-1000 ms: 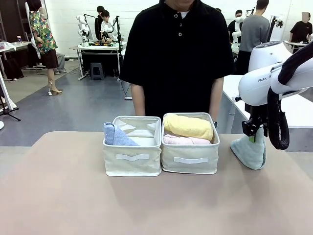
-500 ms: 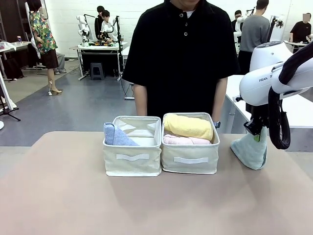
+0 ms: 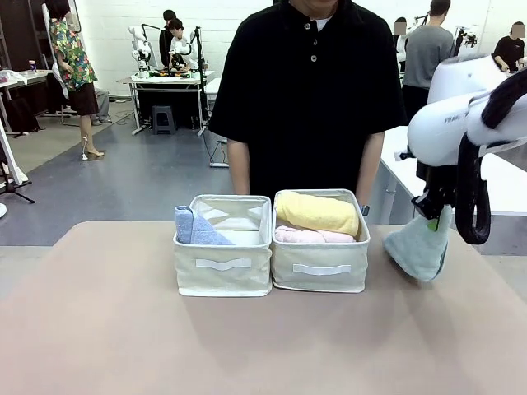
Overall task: Sort the towels based on their folding style.
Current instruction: Pick up another triangle-folded towel from the table and place it in the left Fabric basket.
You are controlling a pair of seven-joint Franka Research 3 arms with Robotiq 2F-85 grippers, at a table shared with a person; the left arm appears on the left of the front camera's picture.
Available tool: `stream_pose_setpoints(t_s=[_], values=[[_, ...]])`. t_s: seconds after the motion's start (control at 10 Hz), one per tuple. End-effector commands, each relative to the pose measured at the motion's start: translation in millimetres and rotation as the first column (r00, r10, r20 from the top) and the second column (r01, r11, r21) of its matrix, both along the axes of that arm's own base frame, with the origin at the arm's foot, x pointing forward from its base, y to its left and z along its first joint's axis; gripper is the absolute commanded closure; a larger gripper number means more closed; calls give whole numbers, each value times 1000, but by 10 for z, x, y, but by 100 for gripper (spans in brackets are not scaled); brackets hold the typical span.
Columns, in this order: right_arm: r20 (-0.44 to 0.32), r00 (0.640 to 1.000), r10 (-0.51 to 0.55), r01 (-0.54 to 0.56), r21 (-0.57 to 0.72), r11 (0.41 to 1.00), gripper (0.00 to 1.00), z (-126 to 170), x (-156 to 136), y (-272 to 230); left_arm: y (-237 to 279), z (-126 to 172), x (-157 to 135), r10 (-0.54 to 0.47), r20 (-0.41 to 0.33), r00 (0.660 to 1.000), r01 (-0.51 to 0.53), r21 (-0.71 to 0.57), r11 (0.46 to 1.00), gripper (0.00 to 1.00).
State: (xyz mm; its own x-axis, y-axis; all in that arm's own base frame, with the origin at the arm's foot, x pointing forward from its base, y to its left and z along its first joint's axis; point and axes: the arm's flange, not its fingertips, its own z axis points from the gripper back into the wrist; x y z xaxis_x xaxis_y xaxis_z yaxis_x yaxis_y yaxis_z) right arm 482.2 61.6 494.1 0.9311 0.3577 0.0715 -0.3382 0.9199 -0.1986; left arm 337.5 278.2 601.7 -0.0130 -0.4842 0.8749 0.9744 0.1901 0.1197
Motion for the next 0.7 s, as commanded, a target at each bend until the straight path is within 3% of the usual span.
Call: stream_pose_setpoints(t_s=[0.0,0.1,0.2,0.3,0.5,0.6], values=[[7,998,59,-60,29,998,100,694,-741,216,1,14,-16,4,7,1000,-4,-9,1000,0],[22,994,105,-106,33,994,100,1032,-1048,299,1,14,-16,4,7,1000,-4,-9,1000,0],[92,987,133,-134,3,991,100,1367,-1341,355,1,14,-16,4,7,1000,-4,-9,1000,0],[87,976,201,-203,18,979,100,1557,-1521,407,1,14,-16,4,7,1000,-4,-9,1000,0],[50,982,181,-185,81,979,100,1645,-1629,426,1,14,-16,4,7,1000,-4,-9,1000,0],[94,979,179,-180,-4,984,100,1701,-1756,442,1,14,-16,4,7,1000,-4,-9,1000,0]])
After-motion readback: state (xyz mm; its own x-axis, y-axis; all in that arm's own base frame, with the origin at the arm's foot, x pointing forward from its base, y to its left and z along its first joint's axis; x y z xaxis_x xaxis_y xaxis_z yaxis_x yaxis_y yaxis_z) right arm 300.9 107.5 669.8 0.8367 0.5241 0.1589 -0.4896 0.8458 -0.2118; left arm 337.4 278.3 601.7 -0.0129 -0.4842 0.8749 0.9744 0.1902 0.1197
